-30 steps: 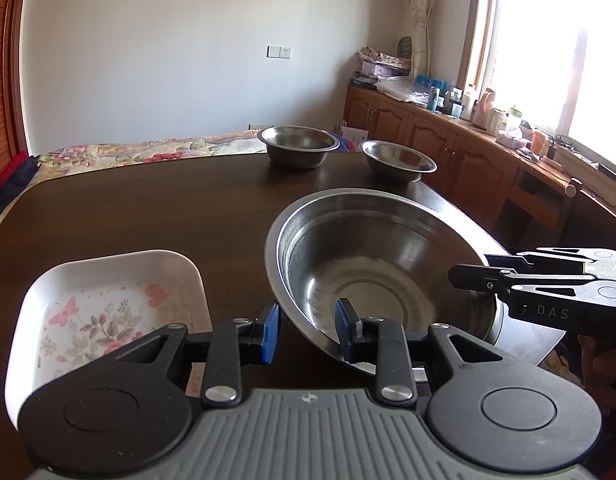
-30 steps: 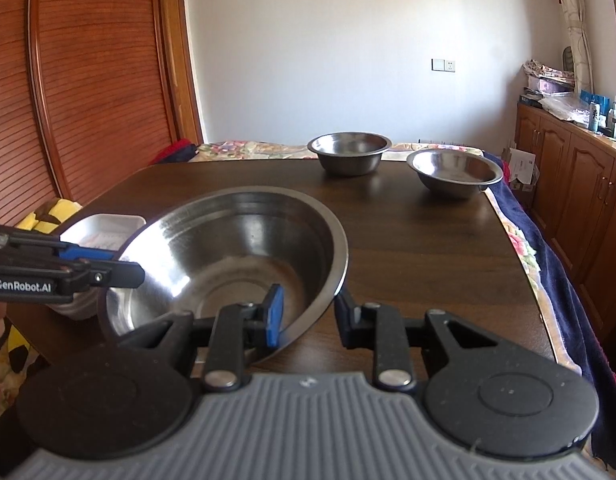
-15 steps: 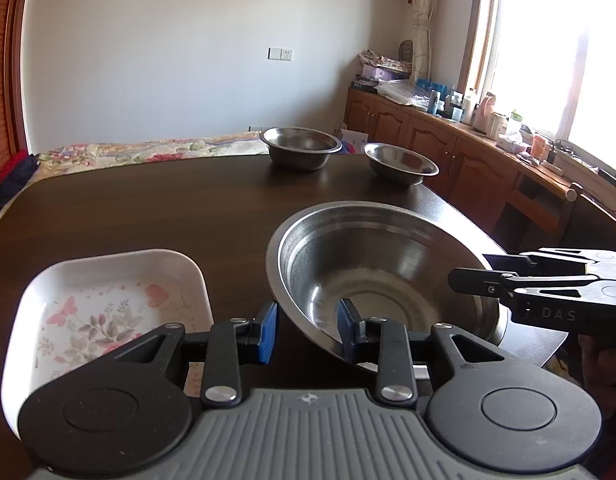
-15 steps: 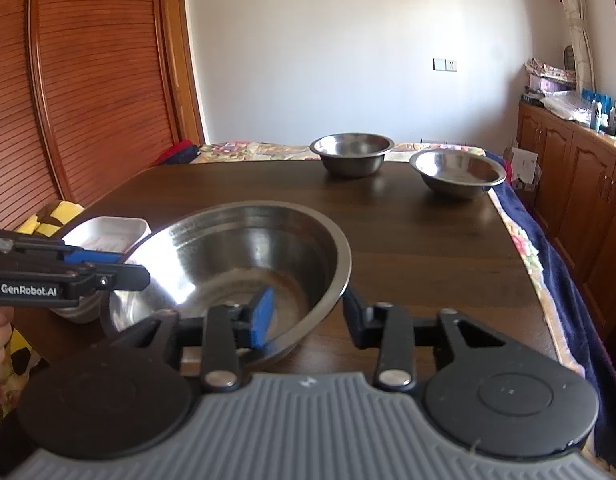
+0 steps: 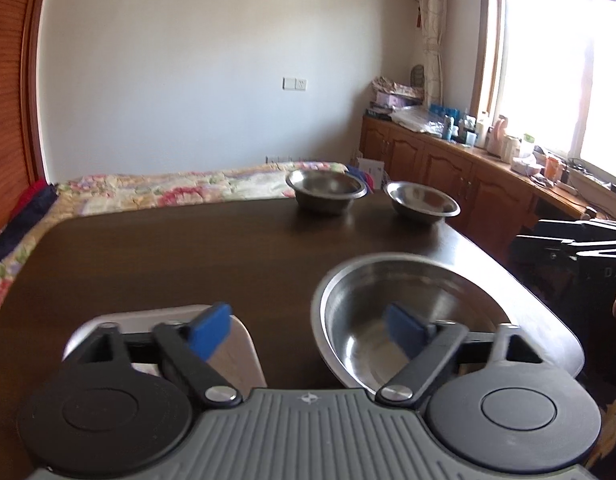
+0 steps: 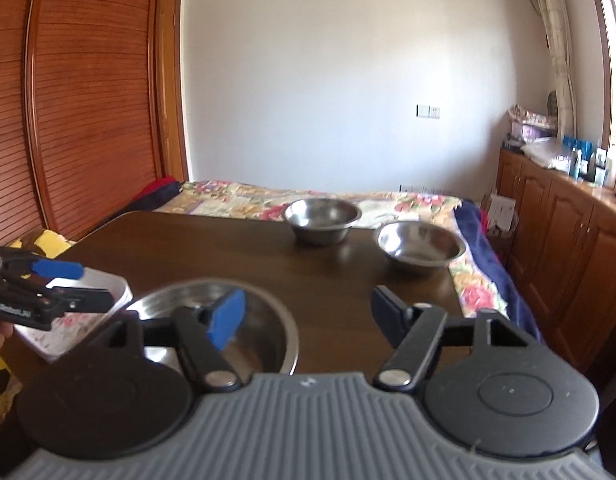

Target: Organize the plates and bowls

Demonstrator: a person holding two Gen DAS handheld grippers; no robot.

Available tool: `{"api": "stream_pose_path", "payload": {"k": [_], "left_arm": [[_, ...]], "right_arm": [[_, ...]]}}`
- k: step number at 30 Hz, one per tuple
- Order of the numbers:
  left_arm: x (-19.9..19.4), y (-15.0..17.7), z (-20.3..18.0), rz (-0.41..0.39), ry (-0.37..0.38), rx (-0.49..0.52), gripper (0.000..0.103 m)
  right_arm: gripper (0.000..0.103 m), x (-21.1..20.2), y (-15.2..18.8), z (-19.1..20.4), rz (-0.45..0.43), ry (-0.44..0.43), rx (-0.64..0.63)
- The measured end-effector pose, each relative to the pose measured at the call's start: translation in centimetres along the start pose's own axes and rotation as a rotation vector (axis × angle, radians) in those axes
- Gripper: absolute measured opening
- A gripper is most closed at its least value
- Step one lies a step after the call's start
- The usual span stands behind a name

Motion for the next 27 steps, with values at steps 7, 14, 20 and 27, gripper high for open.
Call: {"api": "stream_pose_path", "payload": {"k": [7,14,20,27], "left_arm": [[0.6,-1.3,1.0,0.022,-0.017,0.042,0.103],[1.7,-1.8,1.3,0.069,0.02,0.066,0.103],[2.6,-2.1,1.1,0.096,0.007,0.1,0.103],[3.1,-3.1,1.5,0.095,0.007,0.11,0.103]], "right_arm": [[0.101,1.4,-1.5,-0.4,-0.016,0.002,-0.013],[0.103,2.8,-2.2,-0.6,-0.017,0.023,-0.028],[0.103,3.9,-2.7,-0.9,-0.008,0.046,-0.037],[0.103,4.9,-3.9,-1.7,0.005,0.055,-0.013]]}}
Point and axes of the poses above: each gripper's, at about its wrist camera, not at the fingertips, and x roughly the way its jaws point, z to its left, y to its underside, the point moved 5 cm from there along x, roughly the way its jaws point, and after that the axes turned 15 degrees about x, right-handed, at the moved point
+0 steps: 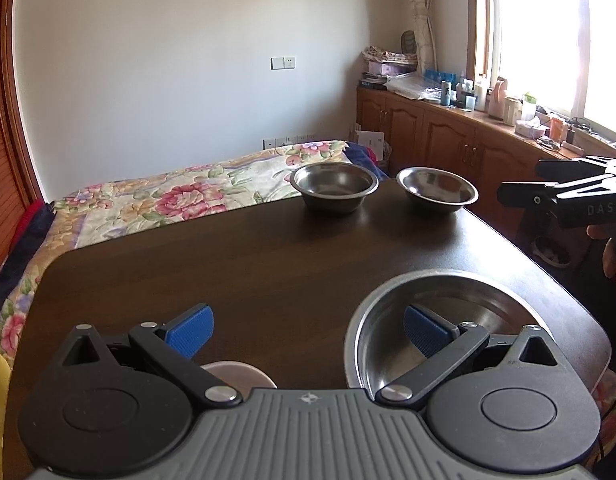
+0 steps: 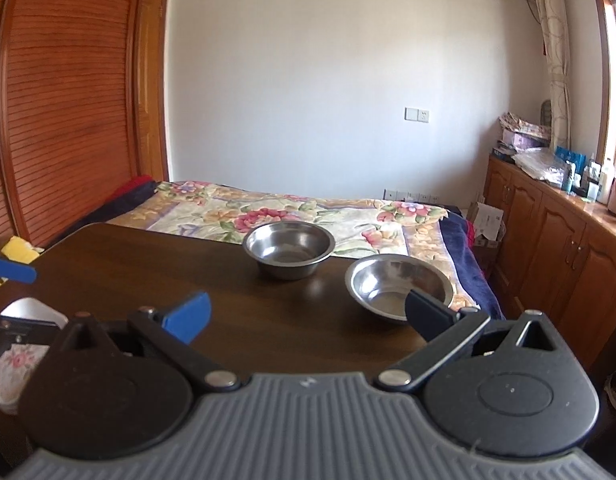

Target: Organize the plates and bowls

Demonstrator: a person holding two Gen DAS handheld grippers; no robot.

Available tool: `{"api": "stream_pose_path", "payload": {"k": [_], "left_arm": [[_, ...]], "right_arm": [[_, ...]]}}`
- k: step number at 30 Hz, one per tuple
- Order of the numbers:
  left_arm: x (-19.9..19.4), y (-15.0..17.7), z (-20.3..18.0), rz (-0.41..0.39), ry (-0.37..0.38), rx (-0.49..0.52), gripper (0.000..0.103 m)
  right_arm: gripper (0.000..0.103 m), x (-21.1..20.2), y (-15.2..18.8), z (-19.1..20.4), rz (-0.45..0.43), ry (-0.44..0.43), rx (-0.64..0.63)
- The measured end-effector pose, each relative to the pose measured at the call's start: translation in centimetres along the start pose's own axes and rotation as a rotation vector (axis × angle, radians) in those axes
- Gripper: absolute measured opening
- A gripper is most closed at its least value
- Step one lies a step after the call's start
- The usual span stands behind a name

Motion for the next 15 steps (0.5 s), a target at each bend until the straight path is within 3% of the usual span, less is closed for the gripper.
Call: {"api": "stream_pose_path", "payload": {"k": [15], "left_arm": [[3.3,-5.4,2.2,-0.02,0.041,0.041,0.103]], "right_arm": [[0.103,5.5,-5.2,-1.0,0.034,-0.001,-0.038]]}}
Point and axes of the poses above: each gripper's, at about its wrist camera, not at the fingertips, and x roughly the way its jaws point, z to its left, y to its underside, the point moved 5 cm from there along x, roughly the way its jaws point, and after that the axes turned 15 degrees about x, right-handed, at the moved point
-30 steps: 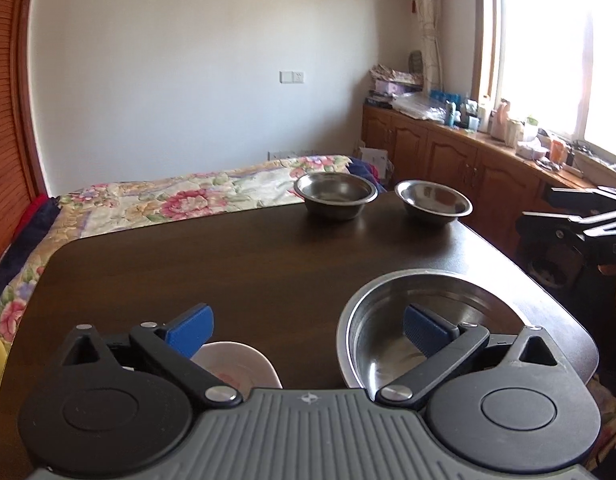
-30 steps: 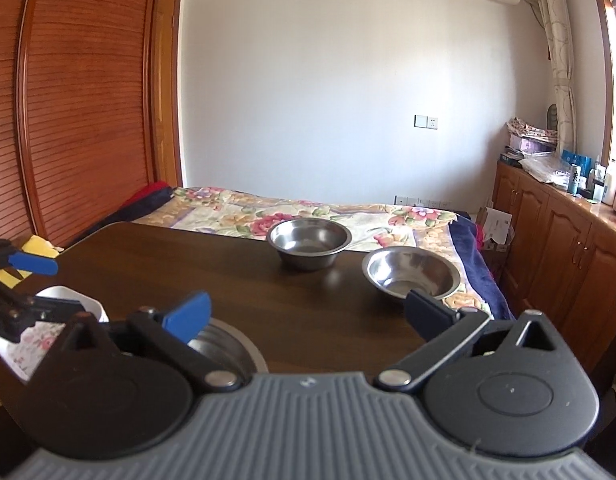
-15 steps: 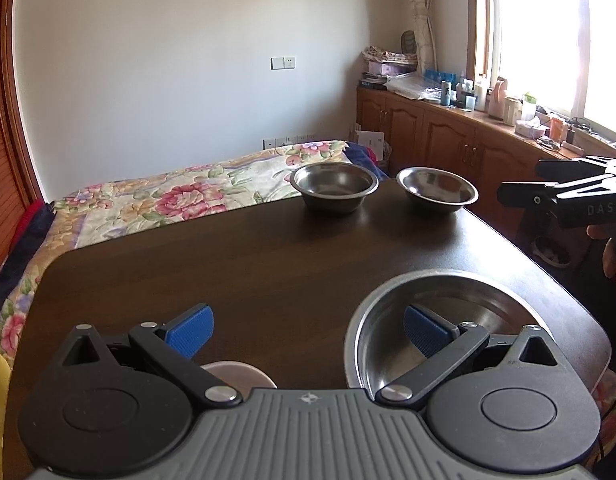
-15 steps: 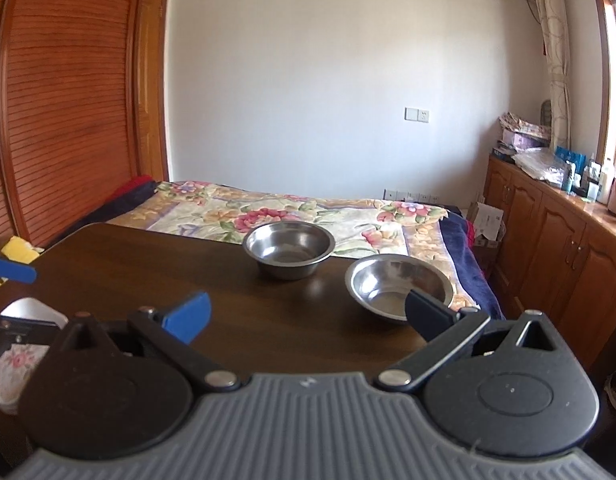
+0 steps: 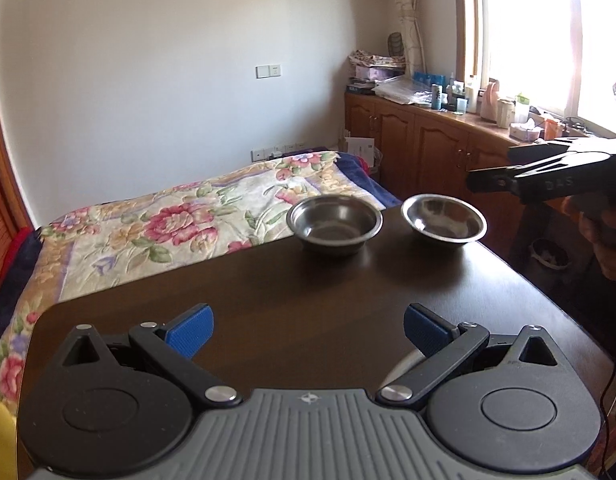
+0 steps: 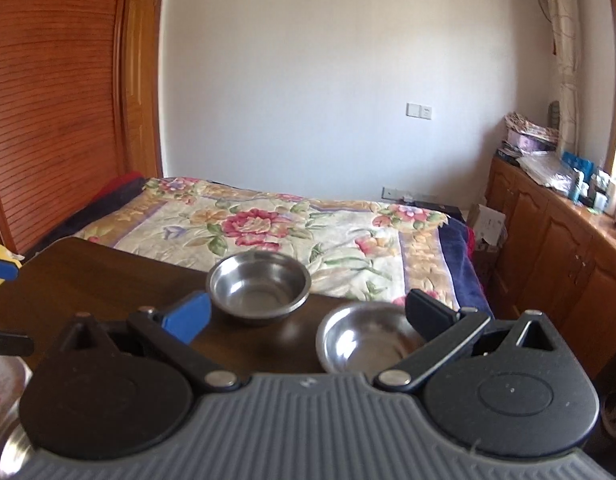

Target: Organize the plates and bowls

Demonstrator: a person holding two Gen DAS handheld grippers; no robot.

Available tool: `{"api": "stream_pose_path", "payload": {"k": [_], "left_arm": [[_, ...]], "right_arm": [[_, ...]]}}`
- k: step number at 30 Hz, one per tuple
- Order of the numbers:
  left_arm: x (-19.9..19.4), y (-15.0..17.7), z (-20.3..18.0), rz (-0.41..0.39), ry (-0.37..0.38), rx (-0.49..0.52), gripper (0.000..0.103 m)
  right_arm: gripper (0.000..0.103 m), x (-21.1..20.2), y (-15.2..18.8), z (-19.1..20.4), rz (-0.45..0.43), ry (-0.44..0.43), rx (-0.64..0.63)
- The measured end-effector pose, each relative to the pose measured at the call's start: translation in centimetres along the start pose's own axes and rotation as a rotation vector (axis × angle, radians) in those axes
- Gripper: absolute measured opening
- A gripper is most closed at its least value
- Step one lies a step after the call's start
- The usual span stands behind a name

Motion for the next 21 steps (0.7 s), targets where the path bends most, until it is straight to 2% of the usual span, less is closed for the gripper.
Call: {"api": "stream_pose_path", "payload": {"k": [4,10,12,13,16,17,21], "left_arm": [[1.5,-1.6,0.8,-0.016,0.031,-0.014,0.102],[4.3,-3.5,2.1,-0.023,0.054,-0.039,0.093],[5.3,-4.1,2.4,-0.029,0.043,-0.04,0.091],[5.8,-4.4,2.5,-0.033,0.043,-0.041,0.09],[7.5,-4.7,2.7,-0.064,0.073,-0.041,0.09],[8.1,-4.7,2.8,-0.068,0.074,-0.043,0.09],[10.4,-4.7,3.0,-0.073,0.083,-0.045,0.083]], "right_arm": [[0.103,2.0,-0.7,0.3,0.026,-0.043,-0.009],[0.102,5.7,-0.7,0.2,0.085,-0.07,-0.022],[0.09,6.9,-0.6,0.1,0.105,-0.069,-0.02],[0.077,7.4,-0.4,0.0,0.121,-0.071,-0.015],[0.075,9.0,-0.2,-0.4,0.153,-0.072,0.003],[0.07,9.5,-0.2,-0.3,0.159,-0.066,0.001],[0.063,11.1,0.1,-0.3,0.189,-0.072,0.015]]}}
Point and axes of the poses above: each gripper's, at about its wrist camera, not at the fingertips, and x roughly the way its jaws point, z to its left, y to its underside, the point moved 5 cm from there along x, roughly the way its jaws point, and after that the axes turned 15 degrees about x, right-handed, at the moved point
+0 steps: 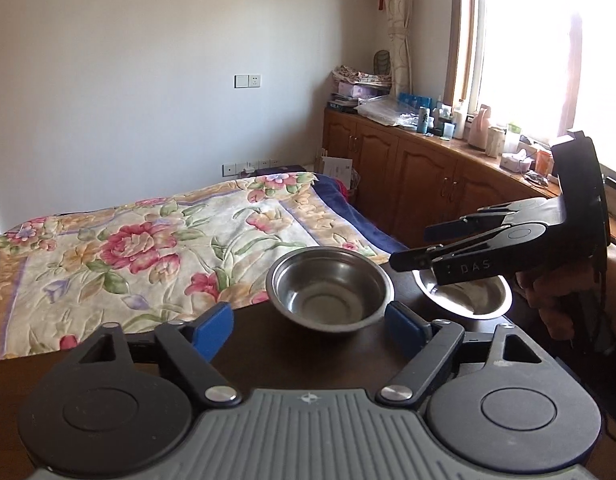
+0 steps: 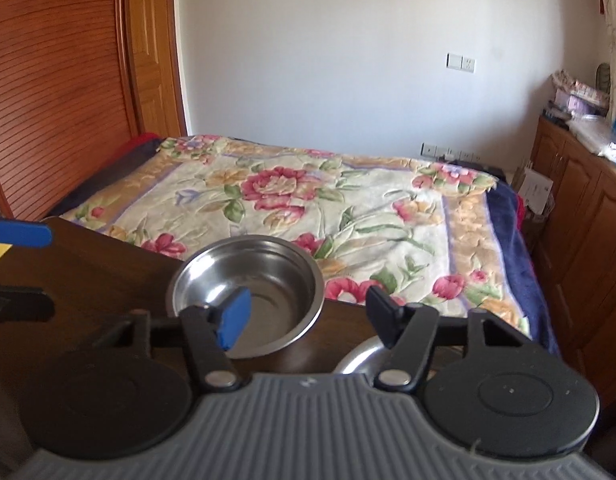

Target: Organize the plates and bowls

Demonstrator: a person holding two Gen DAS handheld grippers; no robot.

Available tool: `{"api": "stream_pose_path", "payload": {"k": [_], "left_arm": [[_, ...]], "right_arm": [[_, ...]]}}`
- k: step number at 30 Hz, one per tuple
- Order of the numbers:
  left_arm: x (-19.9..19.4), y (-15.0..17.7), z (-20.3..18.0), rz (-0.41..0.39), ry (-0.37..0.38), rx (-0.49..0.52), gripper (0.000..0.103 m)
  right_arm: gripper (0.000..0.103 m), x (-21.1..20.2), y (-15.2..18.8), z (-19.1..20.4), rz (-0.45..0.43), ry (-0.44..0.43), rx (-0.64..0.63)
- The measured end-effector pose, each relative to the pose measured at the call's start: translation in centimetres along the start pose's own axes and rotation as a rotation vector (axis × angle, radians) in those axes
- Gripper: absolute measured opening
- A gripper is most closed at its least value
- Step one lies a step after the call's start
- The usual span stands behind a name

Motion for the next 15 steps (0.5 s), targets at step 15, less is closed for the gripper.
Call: {"api": "stream_pose_path", "payload": {"k": [15], "left_arm": [[7.8,0.6,1.9,0.108,-0.008,-0.105,0.052]], "right_arm": [[0.047,3.1,0.5,-0.4,0.078,0.027,0.038]]}}
Point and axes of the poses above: each gripper's, at about its wrist camera, not at the fingertips, and x roughly the way its jaws point, z to its left, y to its underside, the point moved 5 cm from there along x, roughly the way its jaws point, and after that the axes turned 15 degrees about x, right-handed, at the moved point
